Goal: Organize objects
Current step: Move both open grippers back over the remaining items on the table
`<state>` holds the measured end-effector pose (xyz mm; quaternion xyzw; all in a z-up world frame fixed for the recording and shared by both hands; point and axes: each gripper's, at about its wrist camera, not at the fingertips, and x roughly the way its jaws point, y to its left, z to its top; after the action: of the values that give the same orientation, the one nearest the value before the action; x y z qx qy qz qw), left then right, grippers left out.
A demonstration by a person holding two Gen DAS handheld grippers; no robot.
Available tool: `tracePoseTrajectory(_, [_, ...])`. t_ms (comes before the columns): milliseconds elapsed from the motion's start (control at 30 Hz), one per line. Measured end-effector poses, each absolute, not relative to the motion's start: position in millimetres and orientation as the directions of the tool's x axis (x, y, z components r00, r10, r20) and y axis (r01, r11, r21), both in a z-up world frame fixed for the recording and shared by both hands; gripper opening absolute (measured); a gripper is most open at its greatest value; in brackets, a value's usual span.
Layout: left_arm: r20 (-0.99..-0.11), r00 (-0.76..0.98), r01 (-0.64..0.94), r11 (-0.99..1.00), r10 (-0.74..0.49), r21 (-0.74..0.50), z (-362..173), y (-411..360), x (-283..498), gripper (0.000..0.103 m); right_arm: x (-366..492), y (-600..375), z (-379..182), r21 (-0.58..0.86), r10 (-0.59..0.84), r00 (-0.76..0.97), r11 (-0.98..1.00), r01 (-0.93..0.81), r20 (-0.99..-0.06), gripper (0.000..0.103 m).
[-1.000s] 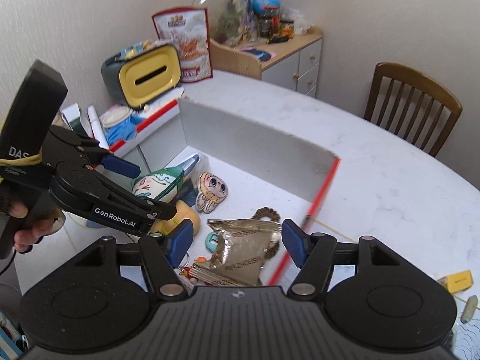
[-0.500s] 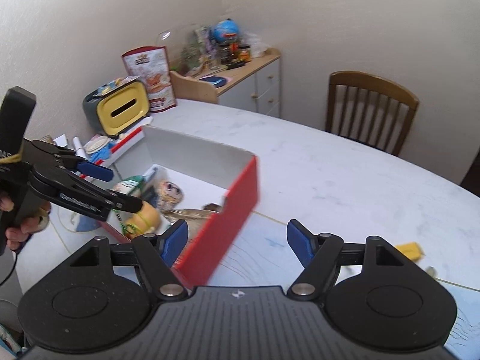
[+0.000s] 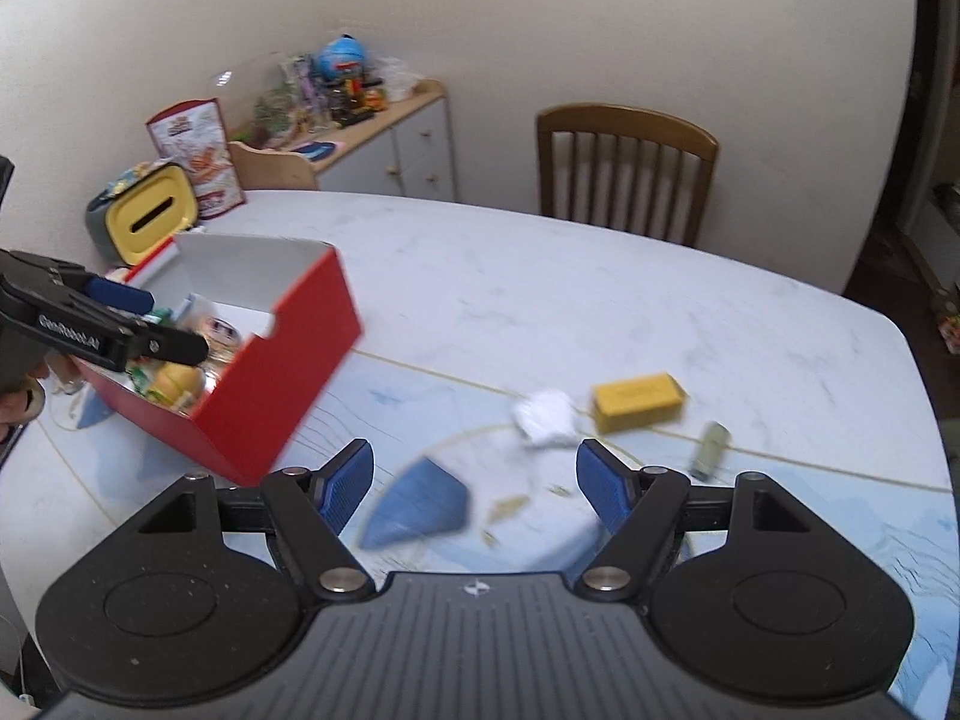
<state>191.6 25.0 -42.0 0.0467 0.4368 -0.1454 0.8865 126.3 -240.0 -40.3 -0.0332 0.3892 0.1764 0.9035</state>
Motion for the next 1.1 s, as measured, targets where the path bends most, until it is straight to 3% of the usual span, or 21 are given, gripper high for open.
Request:
tracePoseTrajectory(500, [-0.798,0.557,0.327,0.944,-0.232,-0.046,-67,-72,212,0.102,133,-313,-79,0.107,0.264,0.610,0.953,-0.282,-0.747,0.075])
tracePoseTrajectory(1100, [-0.833,0.510,0.369,0.929,-0.214,-0.013,-132,-152,258,0.102,176,-319,-141,0.116,0.269,0.519,0.944,-0.308,-0.811,0.075])
